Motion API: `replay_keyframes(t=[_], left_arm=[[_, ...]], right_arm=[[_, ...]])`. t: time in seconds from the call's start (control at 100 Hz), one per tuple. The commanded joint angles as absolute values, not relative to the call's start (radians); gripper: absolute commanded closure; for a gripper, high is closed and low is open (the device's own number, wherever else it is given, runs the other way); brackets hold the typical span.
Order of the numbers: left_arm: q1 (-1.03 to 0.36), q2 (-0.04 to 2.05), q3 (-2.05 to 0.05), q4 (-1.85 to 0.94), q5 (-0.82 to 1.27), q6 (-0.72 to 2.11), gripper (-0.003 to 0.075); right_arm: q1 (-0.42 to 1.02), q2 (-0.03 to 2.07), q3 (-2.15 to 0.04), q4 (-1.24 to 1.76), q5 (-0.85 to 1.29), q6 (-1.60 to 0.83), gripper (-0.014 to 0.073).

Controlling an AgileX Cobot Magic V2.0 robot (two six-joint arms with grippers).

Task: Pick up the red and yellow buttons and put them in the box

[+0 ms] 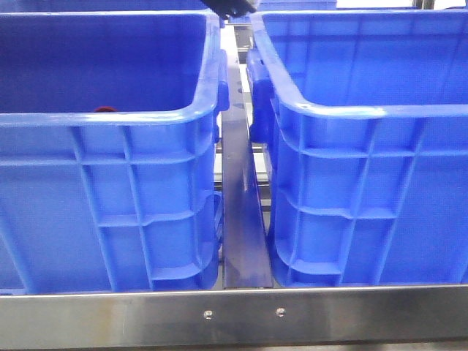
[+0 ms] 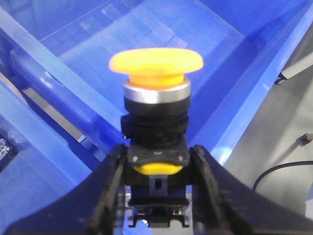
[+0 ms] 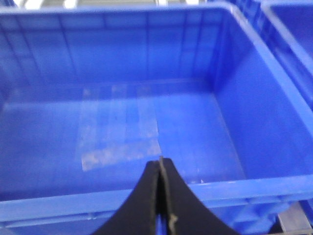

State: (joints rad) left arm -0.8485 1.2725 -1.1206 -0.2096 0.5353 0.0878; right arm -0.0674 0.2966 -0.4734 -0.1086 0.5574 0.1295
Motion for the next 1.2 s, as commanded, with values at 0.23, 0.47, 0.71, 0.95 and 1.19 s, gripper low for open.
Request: replay_keyframes(t=[0.23, 0.47, 0.71, 0.95, 1.19], left_arm=[[-0.856, 1.25, -1.151, -0.225, 0.459, 0.087, 0.0741], [-0.856, 1.25, -1.151, -0.225, 0.459, 0.087, 0.0741], [-0.856, 1.25, -1.151, -0.225, 0.459, 0.087, 0.0741], [-0.856, 1.25, -1.151, -0.225, 0.459, 0.087, 0.0741], [-0.856, 1.25, -1.151, -0.225, 0.459, 0.087, 0.0741]], right_arm=[[-0.072, 0.551, -0.722, -0.023, 0.671, 0.126, 0.0132], [-0.068, 0.651, -0.829, 0.155, 0.745, 0.11, 0.0004], [-0.068, 0.781, -0.916, 0.608, 0.851, -0.101, 0.0004], [-0.068, 0.948, -0.988, 1.094, 0.993, -0.341, 0.0004], [0.023, 1.076, -1.072, 1.204, 1.026, -0.41, 0.0004]])
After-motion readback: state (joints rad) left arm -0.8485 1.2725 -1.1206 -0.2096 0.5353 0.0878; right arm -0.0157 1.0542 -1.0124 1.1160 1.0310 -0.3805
